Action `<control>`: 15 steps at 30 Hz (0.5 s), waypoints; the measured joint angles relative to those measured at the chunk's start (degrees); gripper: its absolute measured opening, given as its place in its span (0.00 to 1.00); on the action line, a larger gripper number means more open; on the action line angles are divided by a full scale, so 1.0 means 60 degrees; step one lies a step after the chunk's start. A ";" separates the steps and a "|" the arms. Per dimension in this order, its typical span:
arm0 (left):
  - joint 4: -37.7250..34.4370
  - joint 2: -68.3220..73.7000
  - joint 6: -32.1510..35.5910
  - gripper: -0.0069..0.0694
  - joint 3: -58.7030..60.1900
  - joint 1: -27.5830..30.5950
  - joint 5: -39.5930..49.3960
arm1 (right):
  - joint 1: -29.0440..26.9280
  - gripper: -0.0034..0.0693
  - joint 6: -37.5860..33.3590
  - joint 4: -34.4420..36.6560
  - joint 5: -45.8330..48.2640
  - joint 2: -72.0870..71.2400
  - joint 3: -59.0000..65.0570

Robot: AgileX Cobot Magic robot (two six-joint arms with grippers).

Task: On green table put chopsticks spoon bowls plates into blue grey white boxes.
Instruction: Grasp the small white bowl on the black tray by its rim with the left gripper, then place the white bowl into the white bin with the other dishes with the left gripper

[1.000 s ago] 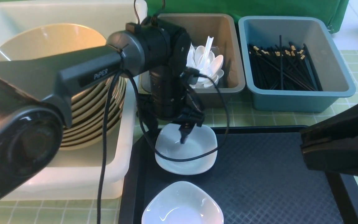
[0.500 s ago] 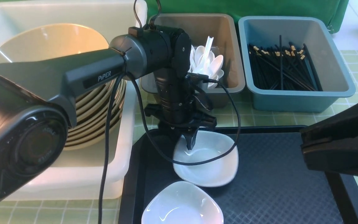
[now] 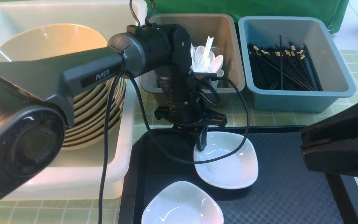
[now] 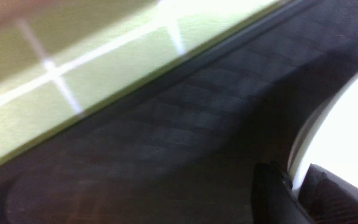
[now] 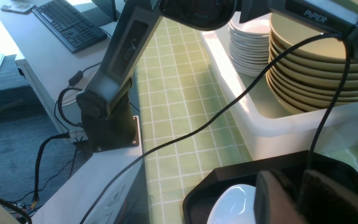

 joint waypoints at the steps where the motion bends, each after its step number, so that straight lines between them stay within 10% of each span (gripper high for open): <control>1: -0.0059 -0.0083 0.0025 0.15 0.0000 0.0000 0.0000 | 0.0000 0.25 0.0000 0.0000 0.0000 0.0000 0.0000; 15: -0.0240 -0.1720 0.0182 0.11 0.0000 0.0800 0.0062 | 0.0000 0.26 0.0000 0.0000 0.0071 0.0000 0.0000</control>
